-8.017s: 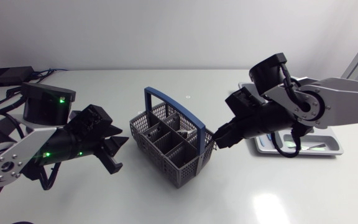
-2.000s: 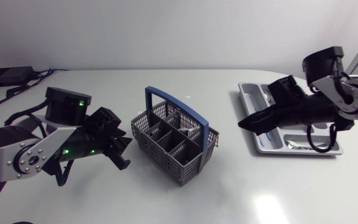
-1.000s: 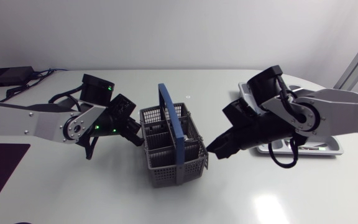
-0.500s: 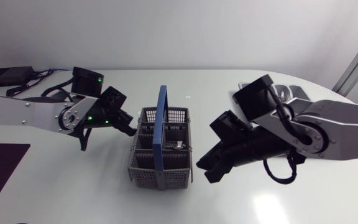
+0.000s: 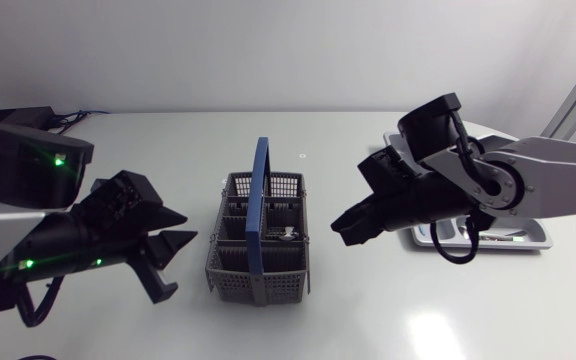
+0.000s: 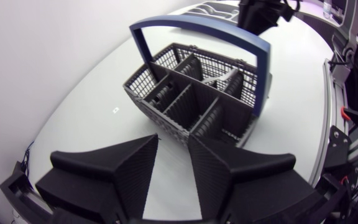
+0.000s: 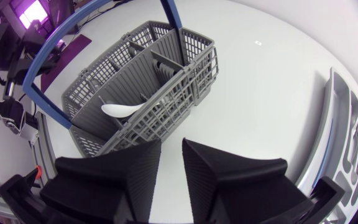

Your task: Unload the cutlery basket into the drawer organizer.

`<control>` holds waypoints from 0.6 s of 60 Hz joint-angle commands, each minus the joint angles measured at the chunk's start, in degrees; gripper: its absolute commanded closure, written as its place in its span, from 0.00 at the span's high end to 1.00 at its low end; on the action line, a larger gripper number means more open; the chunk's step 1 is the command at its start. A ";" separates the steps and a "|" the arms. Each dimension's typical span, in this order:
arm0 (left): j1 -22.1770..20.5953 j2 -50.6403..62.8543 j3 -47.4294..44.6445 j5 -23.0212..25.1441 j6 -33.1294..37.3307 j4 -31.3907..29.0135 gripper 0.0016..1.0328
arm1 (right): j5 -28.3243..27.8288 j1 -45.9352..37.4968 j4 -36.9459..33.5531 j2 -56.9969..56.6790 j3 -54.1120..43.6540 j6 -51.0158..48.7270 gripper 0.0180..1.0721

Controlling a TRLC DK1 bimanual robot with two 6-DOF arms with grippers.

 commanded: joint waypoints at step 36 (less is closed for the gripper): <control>-11.30 7.15 -4.80 4.30 1.18 -2.80 0.35 | -0.12 -3.77 3.25 13.51 10.97 -0.57 0.31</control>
